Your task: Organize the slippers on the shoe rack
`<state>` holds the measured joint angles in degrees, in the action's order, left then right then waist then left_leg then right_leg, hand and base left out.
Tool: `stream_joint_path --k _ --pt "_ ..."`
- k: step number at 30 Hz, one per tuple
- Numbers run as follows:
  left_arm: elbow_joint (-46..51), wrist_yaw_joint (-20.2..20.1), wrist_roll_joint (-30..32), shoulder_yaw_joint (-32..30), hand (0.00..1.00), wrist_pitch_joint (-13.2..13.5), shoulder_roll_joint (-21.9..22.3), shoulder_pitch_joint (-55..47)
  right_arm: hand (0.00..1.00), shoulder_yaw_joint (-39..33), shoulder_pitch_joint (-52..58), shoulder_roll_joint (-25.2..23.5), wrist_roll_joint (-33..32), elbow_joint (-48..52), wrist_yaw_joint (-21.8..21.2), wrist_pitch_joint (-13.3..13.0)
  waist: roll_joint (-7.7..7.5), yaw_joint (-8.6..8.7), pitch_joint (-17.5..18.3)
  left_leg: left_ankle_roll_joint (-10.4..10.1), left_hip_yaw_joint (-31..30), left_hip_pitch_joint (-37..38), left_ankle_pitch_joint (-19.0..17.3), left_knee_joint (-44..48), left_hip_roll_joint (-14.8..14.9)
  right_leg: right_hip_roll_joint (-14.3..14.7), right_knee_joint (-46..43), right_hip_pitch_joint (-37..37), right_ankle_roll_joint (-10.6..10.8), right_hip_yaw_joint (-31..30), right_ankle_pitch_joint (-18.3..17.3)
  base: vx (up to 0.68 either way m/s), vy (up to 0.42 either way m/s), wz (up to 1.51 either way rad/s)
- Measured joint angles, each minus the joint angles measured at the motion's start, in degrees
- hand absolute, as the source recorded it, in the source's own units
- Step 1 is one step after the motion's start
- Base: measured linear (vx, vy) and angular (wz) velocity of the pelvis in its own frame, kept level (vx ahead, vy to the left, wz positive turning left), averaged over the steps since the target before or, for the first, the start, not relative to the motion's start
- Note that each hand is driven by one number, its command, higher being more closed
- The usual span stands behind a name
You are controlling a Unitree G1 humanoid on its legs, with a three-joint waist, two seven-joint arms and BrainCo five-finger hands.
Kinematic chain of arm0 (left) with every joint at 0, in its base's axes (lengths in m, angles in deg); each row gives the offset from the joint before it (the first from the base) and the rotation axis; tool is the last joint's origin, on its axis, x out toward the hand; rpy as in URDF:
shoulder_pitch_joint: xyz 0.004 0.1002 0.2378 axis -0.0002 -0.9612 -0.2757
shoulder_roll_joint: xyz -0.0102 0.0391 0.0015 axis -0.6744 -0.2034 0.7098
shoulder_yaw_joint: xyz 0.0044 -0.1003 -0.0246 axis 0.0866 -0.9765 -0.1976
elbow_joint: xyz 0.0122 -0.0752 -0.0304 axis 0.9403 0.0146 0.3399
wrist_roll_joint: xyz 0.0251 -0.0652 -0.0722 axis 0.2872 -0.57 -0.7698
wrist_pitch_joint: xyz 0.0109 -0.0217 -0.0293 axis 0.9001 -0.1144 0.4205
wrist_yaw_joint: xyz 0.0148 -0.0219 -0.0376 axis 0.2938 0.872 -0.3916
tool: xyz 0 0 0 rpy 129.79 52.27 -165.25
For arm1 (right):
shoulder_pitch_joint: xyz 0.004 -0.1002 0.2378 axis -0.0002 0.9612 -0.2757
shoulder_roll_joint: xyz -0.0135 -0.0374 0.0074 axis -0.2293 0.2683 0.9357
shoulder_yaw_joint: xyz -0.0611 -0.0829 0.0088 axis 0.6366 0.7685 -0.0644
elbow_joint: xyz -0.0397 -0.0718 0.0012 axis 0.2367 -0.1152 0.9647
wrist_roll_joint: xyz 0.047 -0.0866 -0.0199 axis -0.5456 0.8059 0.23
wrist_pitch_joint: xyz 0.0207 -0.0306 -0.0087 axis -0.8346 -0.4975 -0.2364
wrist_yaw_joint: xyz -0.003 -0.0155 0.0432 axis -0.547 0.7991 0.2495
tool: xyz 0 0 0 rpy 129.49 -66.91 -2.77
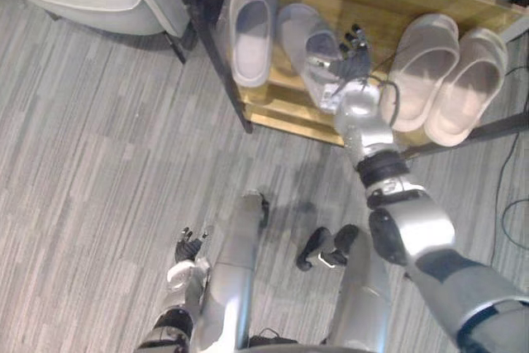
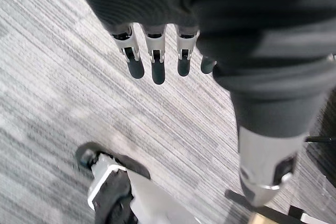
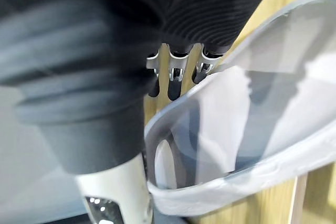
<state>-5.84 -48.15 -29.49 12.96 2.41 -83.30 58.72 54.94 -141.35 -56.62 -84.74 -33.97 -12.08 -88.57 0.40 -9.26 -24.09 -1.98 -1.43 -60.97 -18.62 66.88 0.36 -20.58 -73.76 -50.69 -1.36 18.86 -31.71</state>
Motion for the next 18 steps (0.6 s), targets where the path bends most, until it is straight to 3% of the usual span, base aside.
stream_joint_path --k 10,18 --pt "-0.5 0.1 -0.1 -2.3 0.0 -0.3 1.1 3.6 0.0 -2.2 0.0 -1.9 -8.9 0.3 0.4 -1.9 -0.22 0.24 -0.1 -0.7 -1.0 0.2 0.6 -0.9 -0.1 0.2 0.6 0.8 -0.1 1.3 0.1 -0.01 -0.007 0.02" --pt "-0.5 0.1 -0.5 -2.6 0.0 -0.3 1.8 4.5 0.0 -2.2 -0.3 -6.4 -15.3 0.9 0.4 -2.7 -0.44 -0.03 -0.2 -1.4 -2.6 0.6 1.3 -1.9 -0.8 0.1 1.1 2.1 -0.3 2.8 0.1 -0.02 -0.023 0.09"
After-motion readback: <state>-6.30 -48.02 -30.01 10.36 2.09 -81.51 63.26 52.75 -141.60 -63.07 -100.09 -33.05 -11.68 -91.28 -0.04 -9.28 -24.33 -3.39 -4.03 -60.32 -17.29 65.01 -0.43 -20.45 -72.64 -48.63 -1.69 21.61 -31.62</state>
